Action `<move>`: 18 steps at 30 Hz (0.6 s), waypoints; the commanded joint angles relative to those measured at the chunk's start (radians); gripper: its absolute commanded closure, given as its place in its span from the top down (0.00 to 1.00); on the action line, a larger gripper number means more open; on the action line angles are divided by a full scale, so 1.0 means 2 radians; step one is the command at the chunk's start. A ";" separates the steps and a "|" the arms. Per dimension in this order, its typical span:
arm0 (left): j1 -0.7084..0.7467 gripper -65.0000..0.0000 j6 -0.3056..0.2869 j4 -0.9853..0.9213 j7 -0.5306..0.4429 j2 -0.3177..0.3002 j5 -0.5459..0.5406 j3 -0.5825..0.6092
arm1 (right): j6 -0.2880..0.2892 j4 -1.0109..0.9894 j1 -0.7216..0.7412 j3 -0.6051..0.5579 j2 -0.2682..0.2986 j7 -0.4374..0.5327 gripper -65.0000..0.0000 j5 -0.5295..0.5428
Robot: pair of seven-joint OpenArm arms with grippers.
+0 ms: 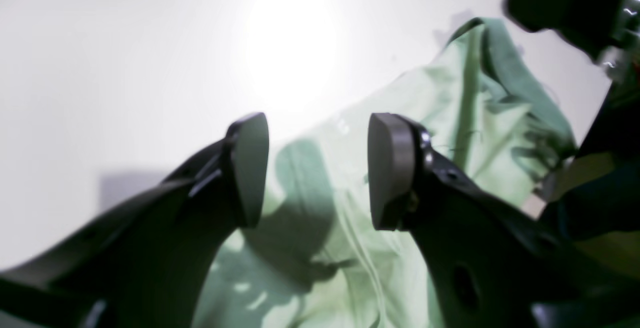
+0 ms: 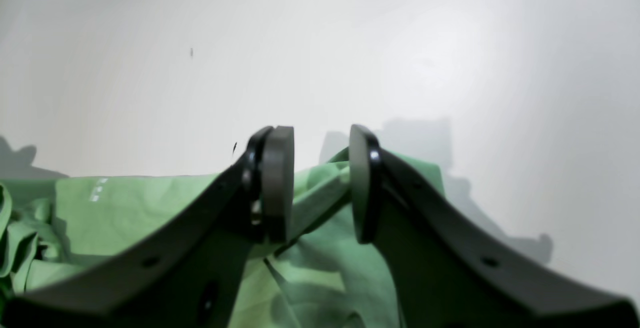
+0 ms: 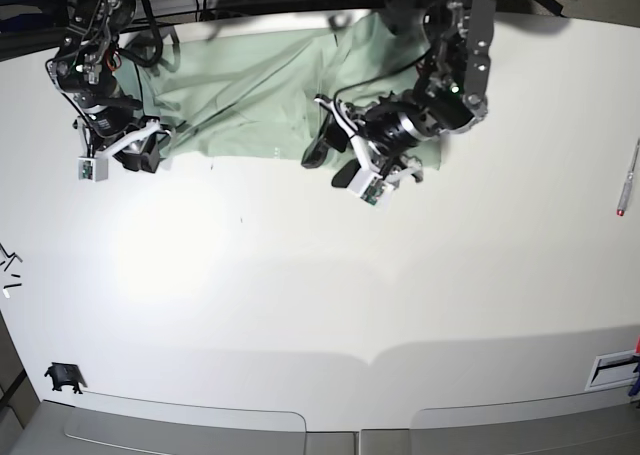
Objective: Fold the T-shirt properly
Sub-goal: 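Grasp the strip's end with the left gripper and fold it toward the right gripper, then lay the folded end down and pull the left gripper back along the shirt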
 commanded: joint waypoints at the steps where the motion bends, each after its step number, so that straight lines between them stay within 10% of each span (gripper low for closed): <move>1: 0.016 0.41 -0.001 0.021 -0.002 -0.011 -0.003 0.001 | 0.001 0.007 0.004 0.003 0.008 0.012 0.27 0.006; 18: 0.186 0.31 -0.037 0.058 -0.008 -0.099 -0.001 0.001 | 0.001 0.007 0.004 0.003 0.008 0.013 0.27 0.006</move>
